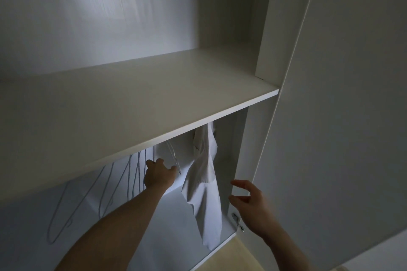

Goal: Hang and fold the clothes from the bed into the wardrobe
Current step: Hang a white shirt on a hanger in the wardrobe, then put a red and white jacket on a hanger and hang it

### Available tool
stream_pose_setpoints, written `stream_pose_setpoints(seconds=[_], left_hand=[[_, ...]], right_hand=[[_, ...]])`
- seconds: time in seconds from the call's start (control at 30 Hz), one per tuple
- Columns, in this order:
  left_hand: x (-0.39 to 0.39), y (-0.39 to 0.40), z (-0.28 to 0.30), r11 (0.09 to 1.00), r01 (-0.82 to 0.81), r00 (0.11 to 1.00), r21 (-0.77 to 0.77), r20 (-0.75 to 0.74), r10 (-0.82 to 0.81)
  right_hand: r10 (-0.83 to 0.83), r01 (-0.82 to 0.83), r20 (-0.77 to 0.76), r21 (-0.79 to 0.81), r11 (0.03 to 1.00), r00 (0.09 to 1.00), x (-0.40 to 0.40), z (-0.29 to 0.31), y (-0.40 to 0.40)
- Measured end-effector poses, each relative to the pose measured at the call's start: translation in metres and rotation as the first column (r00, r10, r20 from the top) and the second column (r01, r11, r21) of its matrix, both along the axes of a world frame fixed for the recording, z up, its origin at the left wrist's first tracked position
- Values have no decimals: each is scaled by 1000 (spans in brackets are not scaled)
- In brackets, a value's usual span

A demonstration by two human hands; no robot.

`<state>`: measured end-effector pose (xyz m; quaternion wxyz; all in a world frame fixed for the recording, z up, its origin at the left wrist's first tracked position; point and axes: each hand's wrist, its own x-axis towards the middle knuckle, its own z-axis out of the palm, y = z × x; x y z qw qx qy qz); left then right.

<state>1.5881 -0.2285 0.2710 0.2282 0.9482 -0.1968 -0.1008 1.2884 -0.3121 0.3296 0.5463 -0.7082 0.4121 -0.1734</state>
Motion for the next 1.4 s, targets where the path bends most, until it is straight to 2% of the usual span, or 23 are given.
stream_pose_setpoints(seconds=[0.07,0.13,0.2,0.27,0.3,0.43,0.57,0.67,0.87,1.0,1.17,1.4], left_hand=[[1,-8,5,998,9,1000,-58,-12,-10],[1,-20,11,992,23,995,-124,-95,-35],[1,-32,15,973,-27,965,-230,-261,-35],[-1,-40,19,928,-157,897,-339,-442,-9],[-2,-43,19,908,-198,877,-370,-480,-5],[-6,-51,16,915,-168,930,-368,-367,23],[-17,-60,31,848,-176,933,-499,-359,-18],[-26,-66,47,833,-99,953,-545,-293,-79],[-69,-53,47,838,-18,976,-546,-192,-104],[-118,-16,25,877,41,980,-478,-151,-128],[-188,42,4,917,104,969,-384,-171,-181],[-280,99,-31,933,295,931,-208,-157,-329]], right_hand=[[1,-1,1,10,1000,1000,-1,0,-1],[4,-4,-1,18,1000,1000,-3,1,-4],[5,-5,2,15,1000,1000,-5,2,-7],[5,-5,-2,-5,1000,1000,-8,4,-10],[10,-11,-6,-16,1000,1000,-9,5,-12],[23,-23,-10,-49,999,1000,-16,7,-20],[6,-6,-3,-29,1000,1000,-30,3,-30],[12,-12,-1,1,1000,1000,-39,2,-35],[58,-58,10,27,998,998,-58,-3,-43],[86,-85,-8,76,993,996,-81,-11,-45],[98,-95,-37,74,993,995,-113,-25,-46],[112,-101,-52,184,978,992,-166,-59,-33]])
